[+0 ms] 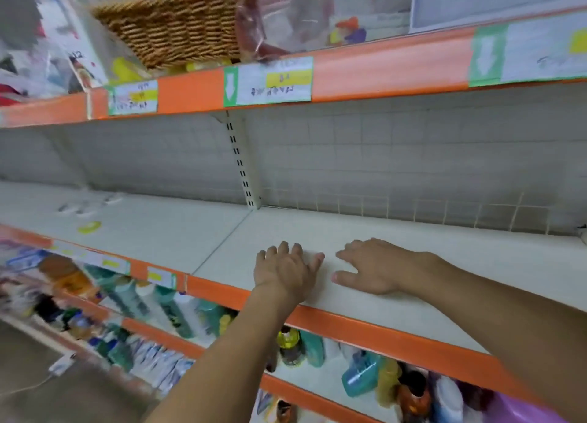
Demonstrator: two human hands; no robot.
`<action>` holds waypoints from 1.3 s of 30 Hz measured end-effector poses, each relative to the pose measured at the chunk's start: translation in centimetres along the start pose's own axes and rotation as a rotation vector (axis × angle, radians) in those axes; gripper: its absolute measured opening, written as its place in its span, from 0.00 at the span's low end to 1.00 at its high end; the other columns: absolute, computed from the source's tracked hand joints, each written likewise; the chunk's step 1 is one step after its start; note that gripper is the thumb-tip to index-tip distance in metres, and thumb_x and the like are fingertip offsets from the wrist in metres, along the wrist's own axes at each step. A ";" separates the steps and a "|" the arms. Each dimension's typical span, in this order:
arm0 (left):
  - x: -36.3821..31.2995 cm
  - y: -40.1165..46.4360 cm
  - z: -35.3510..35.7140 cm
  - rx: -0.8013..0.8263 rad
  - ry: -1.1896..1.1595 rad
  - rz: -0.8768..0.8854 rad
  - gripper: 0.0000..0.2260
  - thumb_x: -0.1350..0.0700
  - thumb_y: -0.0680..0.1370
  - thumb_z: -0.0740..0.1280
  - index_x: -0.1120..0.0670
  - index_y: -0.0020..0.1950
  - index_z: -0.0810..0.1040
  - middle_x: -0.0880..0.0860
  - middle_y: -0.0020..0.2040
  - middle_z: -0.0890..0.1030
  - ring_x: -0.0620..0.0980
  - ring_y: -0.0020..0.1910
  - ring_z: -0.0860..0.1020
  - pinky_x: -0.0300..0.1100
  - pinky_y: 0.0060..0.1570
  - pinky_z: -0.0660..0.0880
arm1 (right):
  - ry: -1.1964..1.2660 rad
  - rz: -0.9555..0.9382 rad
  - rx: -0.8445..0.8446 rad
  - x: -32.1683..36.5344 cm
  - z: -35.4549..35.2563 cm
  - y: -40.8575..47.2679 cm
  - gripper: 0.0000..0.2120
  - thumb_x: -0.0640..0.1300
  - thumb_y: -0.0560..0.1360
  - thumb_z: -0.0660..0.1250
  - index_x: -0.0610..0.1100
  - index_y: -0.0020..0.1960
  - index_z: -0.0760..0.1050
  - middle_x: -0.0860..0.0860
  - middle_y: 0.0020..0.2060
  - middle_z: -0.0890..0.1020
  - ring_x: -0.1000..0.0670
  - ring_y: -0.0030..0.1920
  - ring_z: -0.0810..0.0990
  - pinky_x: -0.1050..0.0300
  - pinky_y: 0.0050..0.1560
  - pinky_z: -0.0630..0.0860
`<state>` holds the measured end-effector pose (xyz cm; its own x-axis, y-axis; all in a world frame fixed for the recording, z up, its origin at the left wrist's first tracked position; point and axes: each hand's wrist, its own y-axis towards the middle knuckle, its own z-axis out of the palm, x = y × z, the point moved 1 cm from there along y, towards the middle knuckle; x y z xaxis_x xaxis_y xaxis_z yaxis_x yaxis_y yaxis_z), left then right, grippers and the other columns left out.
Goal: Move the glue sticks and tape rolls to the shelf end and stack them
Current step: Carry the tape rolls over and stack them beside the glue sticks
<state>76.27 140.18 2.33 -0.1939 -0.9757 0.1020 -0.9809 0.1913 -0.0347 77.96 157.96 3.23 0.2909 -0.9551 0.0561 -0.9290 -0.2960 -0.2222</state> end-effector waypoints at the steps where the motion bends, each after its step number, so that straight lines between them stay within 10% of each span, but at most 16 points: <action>1: 1.6 0.0 -0.2 -0.021 -0.009 -0.026 0.31 0.36 0.81 0.43 0.53 0.76 0.61 0.56 0.76 0.64 0.57 0.74 0.62 0.53 0.73 0.57 | -0.010 -0.024 -0.022 1.3 -0.4 1.3 0.34 0.67 0.81 0.48 0.49 0.80 0.54 0.46 0.79 0.58 0.45 0.78 0.58 0.49 0.77 0.53; 24: 26.2 -2.7 2.1 -0.033 -0.105 -0.487 0.32 0.36 0.82 0.44 0.54 0.78 0.58 0.58 0.78 0.58 0.59 0.77 0.56 0.54 0.74 0.52 | -0.073 -0.492 -0.105 24.3 -3.0 19.0 0.34 0.65 0.81 0.50 0.49 0.81 0.52 0.45 0.80 0.53 0.45 0.79 0.53 0.52 0.77 0.50; 39: 45.1 8.1 3.7 -0.001 -0.164 -0.457 0.30 0.37 0.82 0.44 0.55 0.77 0.61 0.58 0.77 0.61 0.58 0.77 0.57 0.54 0.75 0.52 | 0.091 -0.394 -0.089 35.4 -4.9 38.4 0.33 0.64 0.80 0.54 0.47 0.79 0.58 0.47 0.77 0.62 0.45 0.74 0.64 0.50 0.73 0.62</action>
<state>59.64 97.29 3.00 0.2616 -0.9638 -0.0514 -0.9651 -0.2608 -0.0222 51.46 112.67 1.41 0.6101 -0.7648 0.2070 -0.7682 -0.6349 -0.0817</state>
